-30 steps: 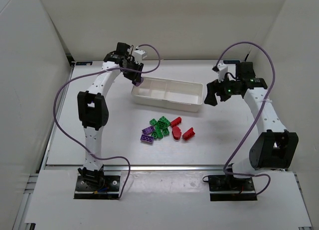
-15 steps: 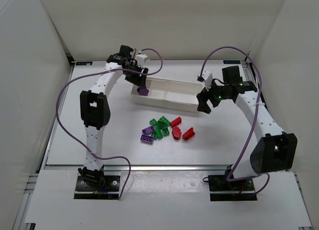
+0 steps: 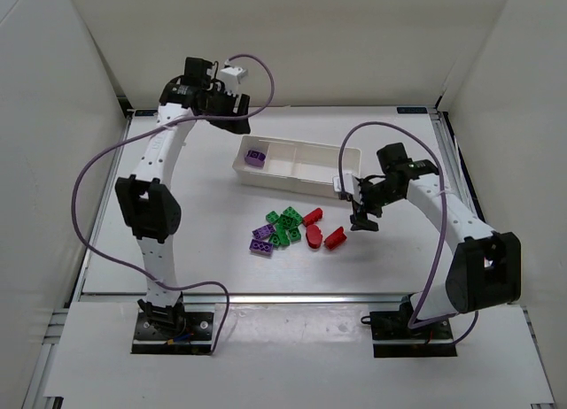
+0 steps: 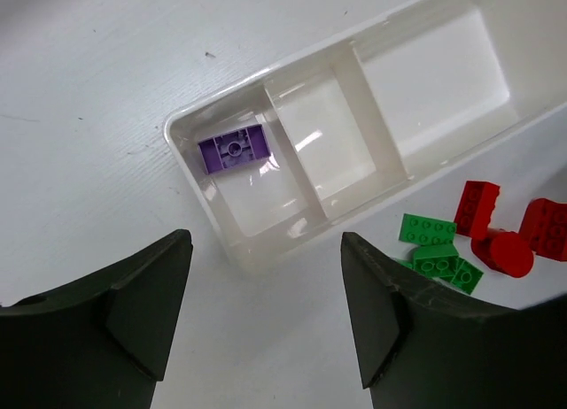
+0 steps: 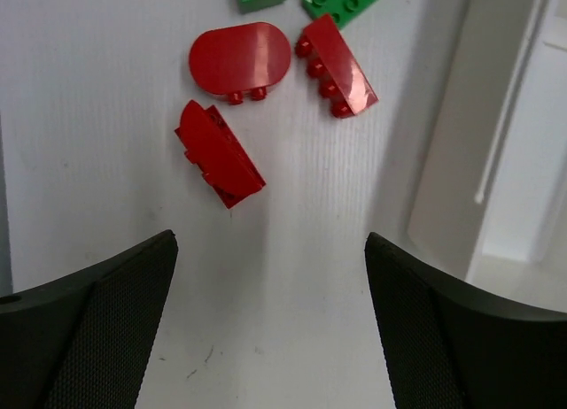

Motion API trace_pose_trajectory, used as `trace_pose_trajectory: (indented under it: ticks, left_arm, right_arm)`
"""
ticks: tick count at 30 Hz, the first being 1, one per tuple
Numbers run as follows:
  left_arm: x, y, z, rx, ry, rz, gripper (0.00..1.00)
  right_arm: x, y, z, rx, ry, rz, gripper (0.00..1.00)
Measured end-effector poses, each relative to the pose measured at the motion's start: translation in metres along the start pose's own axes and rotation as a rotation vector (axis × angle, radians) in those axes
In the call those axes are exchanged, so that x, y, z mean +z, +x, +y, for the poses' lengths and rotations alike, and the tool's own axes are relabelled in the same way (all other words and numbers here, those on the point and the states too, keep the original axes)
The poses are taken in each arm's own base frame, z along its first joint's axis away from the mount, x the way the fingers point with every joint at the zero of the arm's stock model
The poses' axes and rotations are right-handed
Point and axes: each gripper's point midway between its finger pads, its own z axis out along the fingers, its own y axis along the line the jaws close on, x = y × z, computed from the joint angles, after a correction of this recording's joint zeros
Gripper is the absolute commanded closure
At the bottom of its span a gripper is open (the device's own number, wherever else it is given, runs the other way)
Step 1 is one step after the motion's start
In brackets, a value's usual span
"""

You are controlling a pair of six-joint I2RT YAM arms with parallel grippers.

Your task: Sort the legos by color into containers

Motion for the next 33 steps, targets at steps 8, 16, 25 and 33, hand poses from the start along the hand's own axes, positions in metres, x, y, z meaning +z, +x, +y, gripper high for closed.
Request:
trace_pose_trajectory:
  ticks: [8,16,25,33]
  left_arm:
    - [-0.052,-0.01,-0.005,0.014,-0.046,-0.059,0.2]
    - [-0.049,0.035,0.024,-0.084,-0.093,0.053,0.19]
    - [-0.052,0.054,0.044,-0.158,-0.124,0.083,0.19]
    - [-0.049,0.06,0.043,-0.164,-0.12,0.1,0.19]
  right_arm:
    - [0.023,-0.007,0.025,-0.222,-0.148,-0.056,0.11]
    - [0.046,-0.013,0.049,-0.332,-0.289,-0.09,0.14]
    - [0.066,-0.01,0.056,-0.34,-0.345,-0.094,0.29]
    - [0.08,0.002,0.058,-0.334,-0.376,-0.08,0.38]
